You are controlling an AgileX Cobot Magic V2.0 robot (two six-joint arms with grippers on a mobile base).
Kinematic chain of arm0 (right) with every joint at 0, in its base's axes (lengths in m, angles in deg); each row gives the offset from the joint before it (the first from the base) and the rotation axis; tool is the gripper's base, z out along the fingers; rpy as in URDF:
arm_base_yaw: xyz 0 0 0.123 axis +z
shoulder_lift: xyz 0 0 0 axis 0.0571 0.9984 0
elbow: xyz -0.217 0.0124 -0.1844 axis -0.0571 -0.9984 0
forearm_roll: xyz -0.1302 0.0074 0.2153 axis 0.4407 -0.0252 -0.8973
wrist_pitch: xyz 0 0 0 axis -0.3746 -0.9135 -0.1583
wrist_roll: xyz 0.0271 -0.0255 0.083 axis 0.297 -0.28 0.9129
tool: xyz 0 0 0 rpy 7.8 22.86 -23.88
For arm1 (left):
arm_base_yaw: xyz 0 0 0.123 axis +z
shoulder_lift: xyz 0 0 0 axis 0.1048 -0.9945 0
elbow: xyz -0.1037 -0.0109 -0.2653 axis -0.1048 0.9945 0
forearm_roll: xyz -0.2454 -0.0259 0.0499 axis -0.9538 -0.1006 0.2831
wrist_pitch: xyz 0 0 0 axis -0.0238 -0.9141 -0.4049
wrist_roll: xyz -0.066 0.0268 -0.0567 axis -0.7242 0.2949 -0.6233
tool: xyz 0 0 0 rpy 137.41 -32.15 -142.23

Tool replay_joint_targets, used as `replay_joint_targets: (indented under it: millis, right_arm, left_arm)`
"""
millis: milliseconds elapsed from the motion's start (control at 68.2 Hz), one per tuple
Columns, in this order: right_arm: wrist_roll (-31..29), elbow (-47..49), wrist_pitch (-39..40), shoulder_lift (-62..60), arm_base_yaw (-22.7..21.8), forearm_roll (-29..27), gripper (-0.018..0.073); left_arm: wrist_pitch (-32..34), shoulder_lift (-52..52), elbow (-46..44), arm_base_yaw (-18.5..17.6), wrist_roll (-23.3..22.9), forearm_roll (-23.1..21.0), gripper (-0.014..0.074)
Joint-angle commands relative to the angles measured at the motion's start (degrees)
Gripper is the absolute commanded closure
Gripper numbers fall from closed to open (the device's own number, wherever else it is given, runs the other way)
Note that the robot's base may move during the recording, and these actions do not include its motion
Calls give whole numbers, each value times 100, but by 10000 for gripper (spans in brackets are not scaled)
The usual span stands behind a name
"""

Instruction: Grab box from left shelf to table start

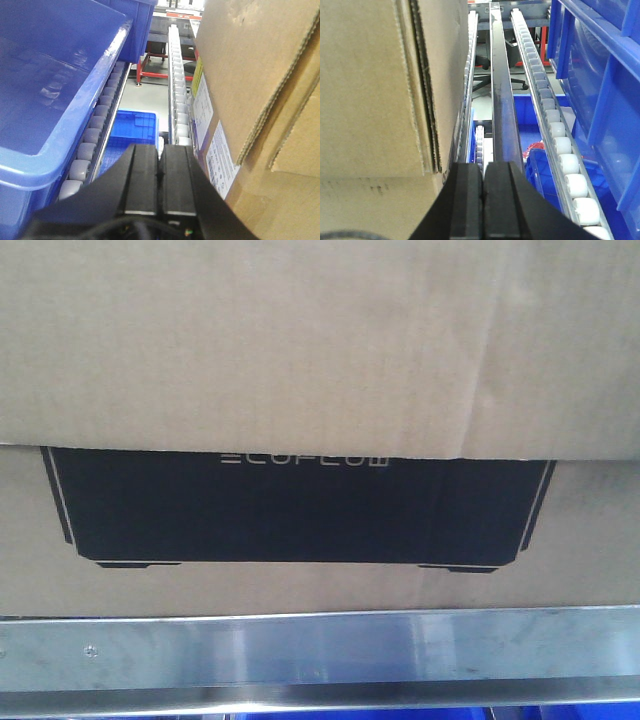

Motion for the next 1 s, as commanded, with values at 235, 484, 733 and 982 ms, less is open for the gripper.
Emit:
replay_joint_targets:
  millis: [235,484,733,982]
  right_arm:
    - [-13,-11,513,-53,-26,0,501]
    - [-13,-11,513,-53,-26,0,501]
    - [-13,-11,513,-53,-26,0,501]
    - [-13,-11,556,-53,-26,0,501]
  left_arm:
    - [515,104,-35,5,16,-10,688]
    - [515,104,-35,5,16,-10,688]
    - [605,104,-35,5,16,-74,688]
    - [898,53,-626,5,16,-124,688]
